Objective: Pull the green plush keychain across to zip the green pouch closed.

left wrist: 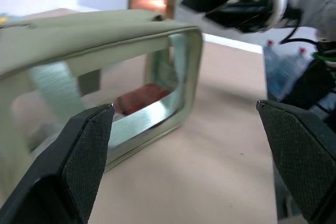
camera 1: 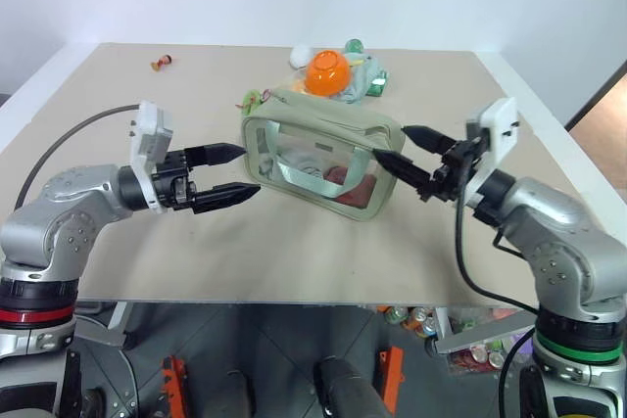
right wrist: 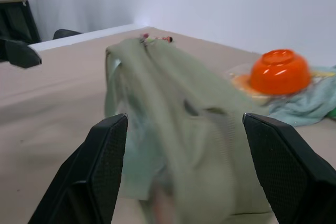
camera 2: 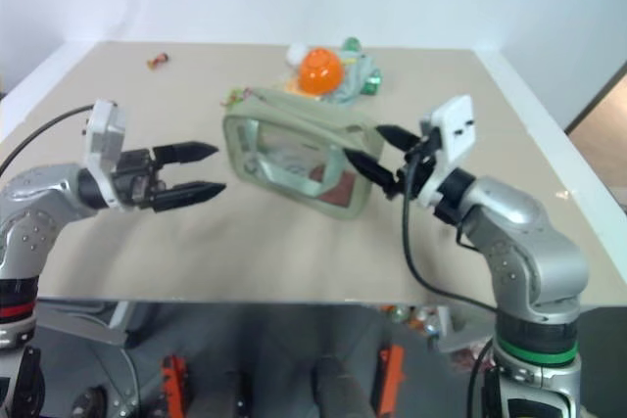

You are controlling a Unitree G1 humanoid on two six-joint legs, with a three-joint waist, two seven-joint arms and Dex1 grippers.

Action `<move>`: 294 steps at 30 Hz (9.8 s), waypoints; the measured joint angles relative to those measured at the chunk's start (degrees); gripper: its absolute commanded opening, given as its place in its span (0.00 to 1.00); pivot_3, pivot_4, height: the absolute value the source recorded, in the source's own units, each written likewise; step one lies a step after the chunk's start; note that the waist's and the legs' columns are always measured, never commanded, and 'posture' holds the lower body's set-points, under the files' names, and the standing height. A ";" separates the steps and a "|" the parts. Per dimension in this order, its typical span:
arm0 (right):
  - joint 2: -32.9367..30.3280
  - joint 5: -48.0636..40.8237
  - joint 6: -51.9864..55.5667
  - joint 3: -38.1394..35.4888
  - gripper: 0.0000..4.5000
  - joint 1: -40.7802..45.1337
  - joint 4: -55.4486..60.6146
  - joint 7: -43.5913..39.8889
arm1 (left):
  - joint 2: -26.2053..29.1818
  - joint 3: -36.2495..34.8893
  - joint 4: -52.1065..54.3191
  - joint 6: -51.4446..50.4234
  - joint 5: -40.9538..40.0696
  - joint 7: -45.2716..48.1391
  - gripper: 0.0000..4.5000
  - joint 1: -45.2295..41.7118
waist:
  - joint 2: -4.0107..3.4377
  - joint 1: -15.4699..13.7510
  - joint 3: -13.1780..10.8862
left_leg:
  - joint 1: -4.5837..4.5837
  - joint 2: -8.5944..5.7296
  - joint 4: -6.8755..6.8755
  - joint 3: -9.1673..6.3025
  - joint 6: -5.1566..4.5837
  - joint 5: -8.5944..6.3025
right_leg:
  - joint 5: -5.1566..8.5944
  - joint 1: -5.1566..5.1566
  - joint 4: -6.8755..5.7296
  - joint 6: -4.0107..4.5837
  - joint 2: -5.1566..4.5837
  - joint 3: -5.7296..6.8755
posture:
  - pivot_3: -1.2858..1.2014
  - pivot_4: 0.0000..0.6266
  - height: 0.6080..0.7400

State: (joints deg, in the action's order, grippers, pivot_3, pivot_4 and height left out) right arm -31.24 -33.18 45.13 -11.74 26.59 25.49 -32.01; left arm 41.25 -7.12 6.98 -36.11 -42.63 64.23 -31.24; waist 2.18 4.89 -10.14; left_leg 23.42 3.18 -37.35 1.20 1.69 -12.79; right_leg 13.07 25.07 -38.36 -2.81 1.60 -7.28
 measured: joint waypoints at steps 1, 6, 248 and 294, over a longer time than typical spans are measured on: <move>0.00 0.17 0.00 0.28 0.80 -0.05 0.00 0.38 | 0.00 0.29 -0.27 0.08 0.13 0.26 1.00 -0.16 | 0.00 0.00 0.00 | 0.00 0.00 -0.02 0.01 0.00 0.00 | 0.00 0.00 0.00 0.00 0.00 -0.01 | 0.52 0.24 0.99; -0.92 1.18 -1.00 0.96 0.80 -2.01 -0.23 0.72 | -0.05 0.50 -1.22 0.47 1.24 0.44 1.00 -0.60 | 0.00 -0.16 0.00 | 0.02 0.01 0.05 -0.03 -0.01 -0.01 | 0.02 0.02 0.00 -0.02 0.01 0.02 | 0.52 0.24 0.99; -18.44 -1.86 -12.12 1.54 0.50 14.02 -25.95 -32.61 | -5.87 4.22 -5.80 9.74 15.22 -5.68 0.00 -2.70 | -0.19 -0.34 -0.14 | -0.16 -0.20 -0.17 -0.20 -0.08 0.09 | 0.12 -0.04 -0.59 -0.02 -0.05 0.04 | 0.52 0.24 0.99; -14.76 15.39 -25.86 10.70 0.00 24.19 -29.83 -30.59 | -7.12 5.10 -3.70 11.25 15.14 -7.86 0.00 -1.44 | -0.15 -0.87 -0.11 | 0.24 -0.55 -0.14 -0.46 -0.08 0.08 | 0.31 0.09 -0.55 -0.24 -0.55 0.36 | 0.52 0.24 0.99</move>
State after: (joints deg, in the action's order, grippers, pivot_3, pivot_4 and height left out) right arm -46.01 -17.80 19.27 -1.05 50.78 -4.35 -62.60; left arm 34.13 -2.02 3.27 -24.86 -27.49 56.38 -32.68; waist 2.03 4.02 -10.26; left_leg 23.66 2.63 -37.49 0.74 1.61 -12.71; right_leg 13.38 25.16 -38.91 -3.05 1.05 -6.92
